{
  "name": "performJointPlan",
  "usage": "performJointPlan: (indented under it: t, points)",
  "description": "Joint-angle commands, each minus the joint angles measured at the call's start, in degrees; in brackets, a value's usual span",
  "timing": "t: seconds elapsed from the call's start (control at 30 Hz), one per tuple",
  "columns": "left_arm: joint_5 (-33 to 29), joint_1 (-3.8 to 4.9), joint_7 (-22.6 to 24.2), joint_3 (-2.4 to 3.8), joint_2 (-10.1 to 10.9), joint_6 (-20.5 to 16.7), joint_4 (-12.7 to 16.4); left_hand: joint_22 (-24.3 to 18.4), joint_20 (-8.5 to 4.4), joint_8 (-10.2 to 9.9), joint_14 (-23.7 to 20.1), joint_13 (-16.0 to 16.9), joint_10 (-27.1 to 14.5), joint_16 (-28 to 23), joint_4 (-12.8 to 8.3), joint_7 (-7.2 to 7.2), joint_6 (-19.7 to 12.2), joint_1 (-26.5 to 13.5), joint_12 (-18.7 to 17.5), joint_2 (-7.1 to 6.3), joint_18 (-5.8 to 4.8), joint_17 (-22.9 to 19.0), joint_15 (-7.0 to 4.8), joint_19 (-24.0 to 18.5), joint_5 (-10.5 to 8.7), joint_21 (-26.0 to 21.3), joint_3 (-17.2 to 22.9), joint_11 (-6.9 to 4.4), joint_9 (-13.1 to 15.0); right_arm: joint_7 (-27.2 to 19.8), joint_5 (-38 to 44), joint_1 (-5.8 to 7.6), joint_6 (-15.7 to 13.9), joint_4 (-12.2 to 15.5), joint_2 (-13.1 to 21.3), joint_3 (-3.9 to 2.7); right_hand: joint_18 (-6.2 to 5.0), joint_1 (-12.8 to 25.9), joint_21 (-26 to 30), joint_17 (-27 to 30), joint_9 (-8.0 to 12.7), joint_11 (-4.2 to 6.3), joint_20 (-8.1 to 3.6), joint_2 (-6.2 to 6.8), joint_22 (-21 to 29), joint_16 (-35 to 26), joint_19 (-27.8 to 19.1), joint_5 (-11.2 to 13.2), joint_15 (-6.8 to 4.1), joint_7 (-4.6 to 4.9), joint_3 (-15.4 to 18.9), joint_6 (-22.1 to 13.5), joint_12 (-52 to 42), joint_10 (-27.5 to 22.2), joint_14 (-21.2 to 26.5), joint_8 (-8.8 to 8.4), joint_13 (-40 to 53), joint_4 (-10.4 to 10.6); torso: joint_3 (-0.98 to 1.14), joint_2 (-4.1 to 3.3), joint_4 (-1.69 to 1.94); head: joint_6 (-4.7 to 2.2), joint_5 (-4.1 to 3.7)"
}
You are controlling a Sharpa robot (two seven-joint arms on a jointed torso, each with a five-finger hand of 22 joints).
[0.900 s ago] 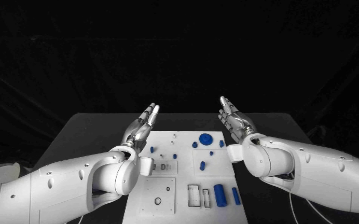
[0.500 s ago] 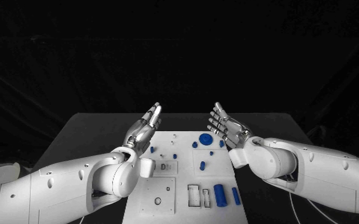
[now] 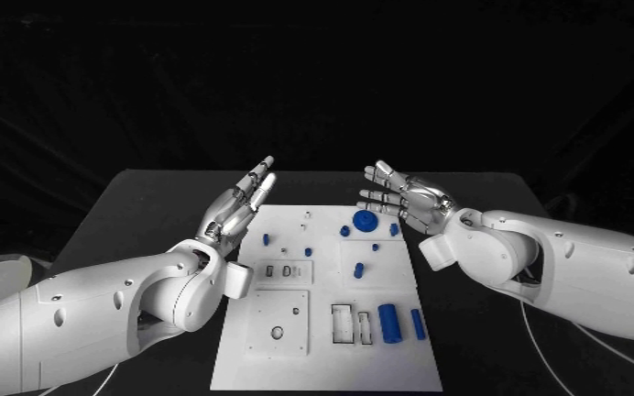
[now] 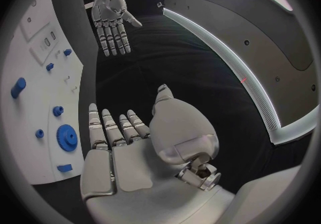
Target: Assemble the parts on the task board
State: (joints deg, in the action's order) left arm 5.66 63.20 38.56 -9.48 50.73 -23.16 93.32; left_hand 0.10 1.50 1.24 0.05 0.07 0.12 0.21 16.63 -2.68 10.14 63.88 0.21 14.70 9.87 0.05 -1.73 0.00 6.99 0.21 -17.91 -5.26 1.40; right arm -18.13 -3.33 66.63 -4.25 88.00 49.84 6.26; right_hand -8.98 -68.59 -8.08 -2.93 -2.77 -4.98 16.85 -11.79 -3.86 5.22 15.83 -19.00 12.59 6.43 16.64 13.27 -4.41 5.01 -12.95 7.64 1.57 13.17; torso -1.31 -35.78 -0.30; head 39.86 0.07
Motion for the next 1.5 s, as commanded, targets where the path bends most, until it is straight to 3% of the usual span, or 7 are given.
performJointPlan:
  t: [0.03, 0.13, 0.3, 0.57, 0.9, 1.1, 1.5]
  points:
    - [3.2, 0.08, 2.1, -0.01, 0.6, 1.9, 0.4, -0.1, 0.88, 0.1, 0.0, -0.1, -0.1, -0.2, 0.0, -0.08, 0.3, 0.7, -0.2, 0.07, 0.39, -0.1, -3.2, 0.0, 0.95, -0.2, 0.5, 0.54, 0.0, 1.8, 13.1, 1.39, 3.0, 0.5, 0.4, -0.04, 1.83, -4.9, -4.4, -1.8, -0.9, -1.76, 0.01, 0.6, -1.8, 4.0, 10.3, -6.5, 0.92, 1.31, -1.3, 5.4, -2.9, 4.2, -10.0, 2.51, 0.8, -2.9, 0.23, -1.89, 0.01, 0.17, 0.6]
    - [2.9, 0.12, 2.0, -0.03, 1.4, 2.4, 0.5, -0.1, 2.4, 0.1, 0.0, -0.1, -0.1, -0.2, 0.0, 0.09, 0.3, 1.4, -0.2, 0.22, 0.41, -0.1, -2.21, 0.0, 1.86, -0.2, 0.7, 0.87, 0.0, 4.7, 23.2, 3.7, 3.1, 1.4, 1.1, -0.04, 1.15, -9.8, -8.8, -3.9, -1.9, -3.54, -0.28, 1.17, -3.2, 9.1, 22.4, -10.0, 0.82, 2.1, -2.6, 11.8, -7.0, 10.6, -24.2, 4.78, 1.5, -5.6, 0.35, -2.88, 0.41, 0.44, 0.52]
    - [2.7, 0.16, 2.0, 0.1, 2.9, 2.5, 1.8, -0.1, 5.67, 0.2, 0.0, -0.1, -0.1, -0.2, 0.0, 0.29, 0.7, 2.9, -0.2, 0.34, 0.35, -0.1, -0.02, 0.0, 4.32, -0.2, 0.9, 1.15, 0.1, 11.5, 42.9, 8.63, 3.5, 2.6, 1.7, -0.04, -1.67, -17.9, -14.1, -4.4, -3.3, -5.0, -2.45, 1.97, -4.9, 11.7, 37.9, -10.5, -3.53, 2.46, -6.5, 21.8, -15.0, 24.2, -34.4, 6.96, 2.7, -12.4, 0.3, -4.67, 1.25, 1.15, 0.08]
    - [1.9, 0.74, 2.0, 0.62, 5.9, 2.1, 6.8, -0.1, 7.6, 0.2, 0.0, -0.1, -0.1, -0.2, 0.0, 0.87, 1.1, 5.4, -0.2, 0.4, 0.32, -0.1, 1.43, 0.0, 8.8, -0.2, 1.5, 1.68, 0.1, 19.5, 76.5, 13.18, 0.1, 4.0, 0.5, -0.06, -1.59, -20.8, -22.4, -6.3, -4.6, -2.84, -8.91, 4.96, -8.9, 16.8, 51.2, -1.0, -9.7, 0.95, -10.2, 33.6, -17.7, 36.8, -52.3, 9.14, 2.9, -17.0, 0.16, -7.32, 1.95, 1.02, -0.39]
    - [0.8, 1.17, 1.1, 0.74, 8.6, 3.0, 12.5, -0.1, 9.03, 0.3, 0.0, -0.1, -0.1, -0.2, 0.1, 1.4, 1.4, 6.7, -0.2, 0.47, 0.34, -0.1, 2.87, 0.0, 10.79, -0.2, 1.9, 2.37, 0.1, 25.6, 106.5, 13.93, -4.8, 5.5, -1.0, -0.07, -0.01, -17.4, -42.2, -14.2, -4.4, 0.84, -13.28, 9.03, -26.3, 29.8, 62.9, 6.2, -14.99, -1.19, -15.8, 39.5, -10.1, 46.9, -66.9, 4.71, 1.9, -16.9, -0.23, -8.97, 2.86, 1.11, -1.5]
    - [-0.8, 1.28, 0.9, 0.76, 9.3, 3.4, 13.7, -0.1, 10.16, 0.3, 0.0, -0.1, -0.1, -0.2, 0.1, 1.82, 1.7, 7.2, -0.2, 0.62, 0.41, -0.1, 4.12, 0.0, 11.91, -0.2, 2.0, 2.71, 0.2, 26.6, 112.5, 13.01, -6.2, 5.4, -1.8, -0.07, 1.77, -13.9, -55.0, -19.6, -4.1, 1.4, -13.65, 12.92, -42.6, 37.0, 63.9, 9.9, -15.44, -1.06, -19.3, 39.7, -5.5, 49.7, -67.5, 0.31, 2.2, -13.8, -0.32, -9.05, 3.11, 1.64, -1.26]
    - [-1.6, 1.31, 1.2, 0.76, 10.0, 3.3, 14.5, -0.1, 10.55, 0.4, 0.0, -0.1, -0.1, -0.2, 0.1, 1.93, 2.3, 7.4, -0.2, 0.56, 0.43, -0.1, 4.45, 0.1, 12.45, -0.2, 2.0, 2.67, 0.2, 26.6, 113.8, 11.28, -6.6, 4.4, -2.0, -0.05, 2.06, -13.0, -59.0, -21.8, -4.1, 1.62, -13.68, 15.47, -47.8, 39.7, 63.0, 9.6, -15.41, -1.21, -23.2, 40.3, -3.2, 51.1, -66.6, -1.94, 2.3, -11.5, -0.47, -7.69, 3.11, 2.78, -1.59]
